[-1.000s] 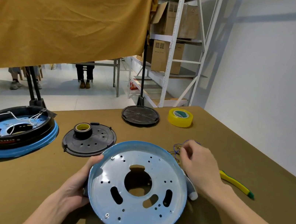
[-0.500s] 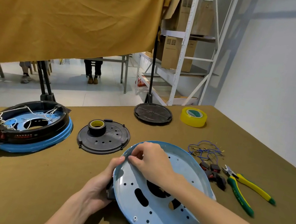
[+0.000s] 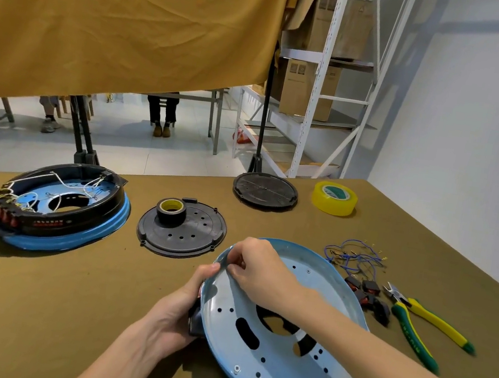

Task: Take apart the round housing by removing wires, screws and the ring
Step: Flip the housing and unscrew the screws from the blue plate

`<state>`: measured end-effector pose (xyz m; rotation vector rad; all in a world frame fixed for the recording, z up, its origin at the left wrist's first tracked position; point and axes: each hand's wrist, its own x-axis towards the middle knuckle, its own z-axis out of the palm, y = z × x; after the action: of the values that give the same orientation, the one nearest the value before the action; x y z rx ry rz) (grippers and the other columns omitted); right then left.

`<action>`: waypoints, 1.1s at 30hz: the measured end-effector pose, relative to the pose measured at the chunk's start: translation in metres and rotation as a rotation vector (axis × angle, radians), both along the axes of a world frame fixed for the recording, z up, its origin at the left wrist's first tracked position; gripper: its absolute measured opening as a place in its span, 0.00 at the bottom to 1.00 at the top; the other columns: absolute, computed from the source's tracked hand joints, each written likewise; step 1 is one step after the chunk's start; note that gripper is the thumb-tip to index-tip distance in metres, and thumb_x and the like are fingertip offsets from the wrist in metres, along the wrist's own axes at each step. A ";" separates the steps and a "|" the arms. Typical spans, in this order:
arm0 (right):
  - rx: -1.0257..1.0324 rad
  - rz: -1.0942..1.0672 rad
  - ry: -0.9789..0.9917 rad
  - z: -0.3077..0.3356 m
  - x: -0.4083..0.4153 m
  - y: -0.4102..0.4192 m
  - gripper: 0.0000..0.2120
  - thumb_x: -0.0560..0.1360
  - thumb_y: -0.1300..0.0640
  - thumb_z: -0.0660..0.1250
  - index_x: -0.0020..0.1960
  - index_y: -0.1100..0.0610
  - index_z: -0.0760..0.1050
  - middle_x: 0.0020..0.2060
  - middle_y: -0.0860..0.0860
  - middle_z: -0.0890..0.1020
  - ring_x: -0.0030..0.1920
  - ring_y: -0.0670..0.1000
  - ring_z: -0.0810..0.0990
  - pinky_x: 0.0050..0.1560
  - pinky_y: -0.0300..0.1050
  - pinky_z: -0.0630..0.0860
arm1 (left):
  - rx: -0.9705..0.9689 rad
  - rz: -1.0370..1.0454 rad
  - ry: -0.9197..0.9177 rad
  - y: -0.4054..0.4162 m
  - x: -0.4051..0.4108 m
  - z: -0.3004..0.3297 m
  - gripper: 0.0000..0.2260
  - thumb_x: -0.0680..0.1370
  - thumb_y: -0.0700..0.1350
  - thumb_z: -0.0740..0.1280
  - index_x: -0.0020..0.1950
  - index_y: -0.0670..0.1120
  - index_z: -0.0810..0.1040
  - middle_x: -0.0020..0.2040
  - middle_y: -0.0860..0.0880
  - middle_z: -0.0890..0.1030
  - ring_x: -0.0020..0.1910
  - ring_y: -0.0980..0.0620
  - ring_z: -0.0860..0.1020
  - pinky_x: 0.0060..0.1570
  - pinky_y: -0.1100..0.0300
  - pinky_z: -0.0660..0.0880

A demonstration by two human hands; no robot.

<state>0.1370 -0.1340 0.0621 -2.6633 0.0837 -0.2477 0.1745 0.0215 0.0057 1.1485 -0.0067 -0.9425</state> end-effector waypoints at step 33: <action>-0.018 -0.006 0.035 0.009 0.003 0.001 0.07 0.77 0.61 0.68 0.45 0.58 0.85 0.43 0.52 0.79 0.43 0.55 0.80 0.39 0.49 0.78 | 0.004 -0.007 -0.029 0.001 0.001 -0.003 0.27 0.64 0.59 0.79 0.56 0.42 0.85 0.54 0.38 0.87 0.44 0.42 0.86 0.41 0.52 0.83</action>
<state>0.1401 -0.1334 0.0708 -2.6865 0.1016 -0.2052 0.1756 0.0223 0.0030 1.1660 -0.0318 -0.9323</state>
